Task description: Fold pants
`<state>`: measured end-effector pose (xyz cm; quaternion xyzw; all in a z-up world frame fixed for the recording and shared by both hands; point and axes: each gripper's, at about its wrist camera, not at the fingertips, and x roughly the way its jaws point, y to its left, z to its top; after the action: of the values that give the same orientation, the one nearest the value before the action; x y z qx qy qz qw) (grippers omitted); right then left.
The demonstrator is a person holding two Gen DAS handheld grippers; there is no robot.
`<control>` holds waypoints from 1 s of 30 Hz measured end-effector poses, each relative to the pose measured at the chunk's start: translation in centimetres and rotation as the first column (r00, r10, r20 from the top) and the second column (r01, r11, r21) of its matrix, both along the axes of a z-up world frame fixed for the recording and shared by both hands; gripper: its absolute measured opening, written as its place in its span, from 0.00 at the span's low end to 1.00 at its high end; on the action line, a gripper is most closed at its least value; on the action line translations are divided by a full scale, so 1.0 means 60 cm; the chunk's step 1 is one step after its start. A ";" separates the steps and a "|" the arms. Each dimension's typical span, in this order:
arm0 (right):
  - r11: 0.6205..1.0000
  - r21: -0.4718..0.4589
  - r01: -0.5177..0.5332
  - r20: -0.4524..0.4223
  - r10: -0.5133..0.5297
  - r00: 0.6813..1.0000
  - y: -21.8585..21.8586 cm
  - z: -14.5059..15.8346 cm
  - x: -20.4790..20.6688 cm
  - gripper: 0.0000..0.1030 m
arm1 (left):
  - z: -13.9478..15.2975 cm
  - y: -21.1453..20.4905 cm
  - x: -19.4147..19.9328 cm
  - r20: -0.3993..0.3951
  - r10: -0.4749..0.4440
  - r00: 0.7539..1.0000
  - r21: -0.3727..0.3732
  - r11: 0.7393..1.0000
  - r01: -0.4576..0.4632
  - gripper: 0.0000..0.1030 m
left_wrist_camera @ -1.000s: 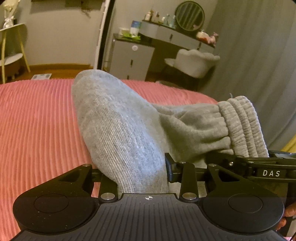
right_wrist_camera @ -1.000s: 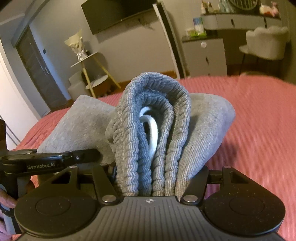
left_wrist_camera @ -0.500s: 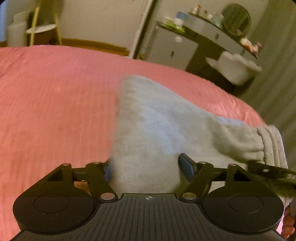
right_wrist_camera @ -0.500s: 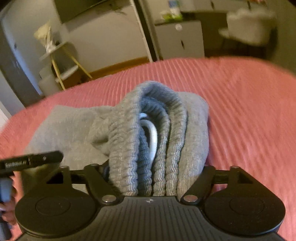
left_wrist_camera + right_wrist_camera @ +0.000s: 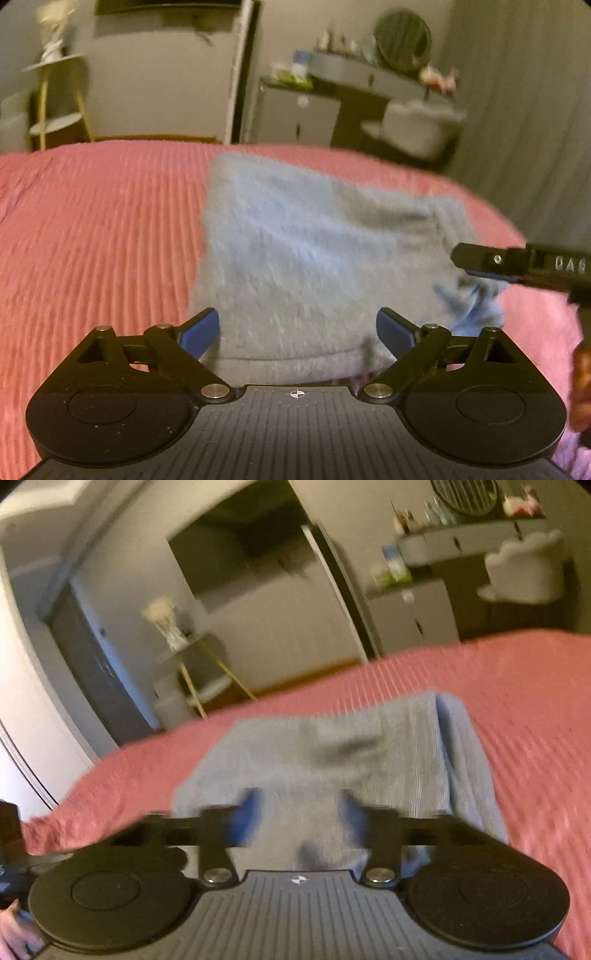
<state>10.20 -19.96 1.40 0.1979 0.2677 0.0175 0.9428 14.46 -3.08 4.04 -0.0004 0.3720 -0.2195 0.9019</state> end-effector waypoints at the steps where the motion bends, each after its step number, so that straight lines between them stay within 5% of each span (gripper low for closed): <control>1: 1.000 0.019 0.006 -0.034 -0.006 0.999 -0.003 -0.011 0.007 0.35 | -0.007 -0.005 0.002 -0.003 0.015 1.000 0.051 0.999 -0.015 0.93; 3: 0.999 -0.012 0.033 -0.094 -0.034 0.995 -0.017 -0.034 0.022 0.26 | -0.018 -0.011 0.031 -0.001 0.095 0.995 0.155 0.984 -0.094 0.94; 4: 0.998 -0.039 0.049 -0.131 -0.054 0.990 -0.028 -0.049 0.029 0.10 | -0.016 -0.005 0.045 -0.012 0.135 0.991 0.164 0.978 -0.132 0.94; 5: 0.997 -0.039 0.061 -0.152 -0.066 0.986 -0.041 -0.061 0.028 0.00 | -0.007 0.004 0.057 -0.030 0.183 0.983 0.140 0.974 -0.177 0.93; 7: 0.995 0.049 0.092 -0.149 -0.084 0.985 -0.062 -0.065 0.022 0.00 | 0.022 0.024 0.069 -0.027 0.267 0.963 0.056 0.963 -0.265 0.92; 9: 0.988 0.084 0.129 -0.098 -0.121 0.988 -0.066 -0.052 0.002 0.00 | 0.053 0.035 0.077 0.012 0.257 0.966 -0.038 0.966 -0.256 0.92; 10: 0.986 0.086 0.145 -0.056 -0.141 0.988 -0.063 -0.046 -0.016 0.05 | 0.065 0.033 0.082 0.033 0.228 0.973 -0.077 0.971 -0.225 0.93; 12: 0.980 0.083 0.180 0.002 -0.181 0.983 -0.052 -0.044 -0.043 0.31 | 0.073 0.023 0.100 0.052 0.144 0.988 -0.148 0.980 -0.135 0.93; 14: 0.977 0.101 0.189 0.047 -0.194 0.980 -0.038 -0.049 -0.076 0.74 | 0.061 0.013 0.130 0.024 0.072 0.997 -0.212 0.975 -0.066 0.93; 17: 0.979 0.072 0.188 0.057 -0.193 0.980 -0.026 -0.055 -0.088 0.76 | 0.009 0.002 0.183 -0.085 0.016 0.996 -0.259 0.965 -0.038 0.93; 19: 0.985 0.054 0.163 0.048 -0.166 0.985 -0.026 -0.057 -0.078 0.76 | -0.035 -0.009 0.217 -0.150 0.075 0.986 -0.182 0.978 -0.102 0.90; 21: 0.986 0.043 0.162 0.049 -0.164 0.985 -0.030 -0.057 -0.080 0.77 | -0.089 -0.011 0.252 -0.253 0.182 0.950 -0.040 0.979 -0.198 1.00; 22: 0.985 0.037 0.169 0.044 -0.171 0.984 -0.031 -0.060 -0.079 0.78 | -0.101 0.000 0.255 -0.273 0.192 0.942 -0.087 0.971 -0.223 1.00; 25: 0.985 0.040 0.168 0.036 -0.169 0.985 -0.039 -0.062 -0.088 0.78 | -0.068 0.001 0.239 -0.244 0.229 0.942 -0.109 0.959 -0.261 0.99; 30: 0.982 0.064 0.176 0.101 -0.182 0.978 -0.050 -0.045 -0.101 0.83 | 0.003 0.029 0.153 -0.060 0.183 0.981 -0.235 0.953 -0.192 1.00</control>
<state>4.11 -22.94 -1.32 0.2459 0.1974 -0.0498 0.9477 23.61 -1.36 4.24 -0.1487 0.3580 -0.1763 0.9048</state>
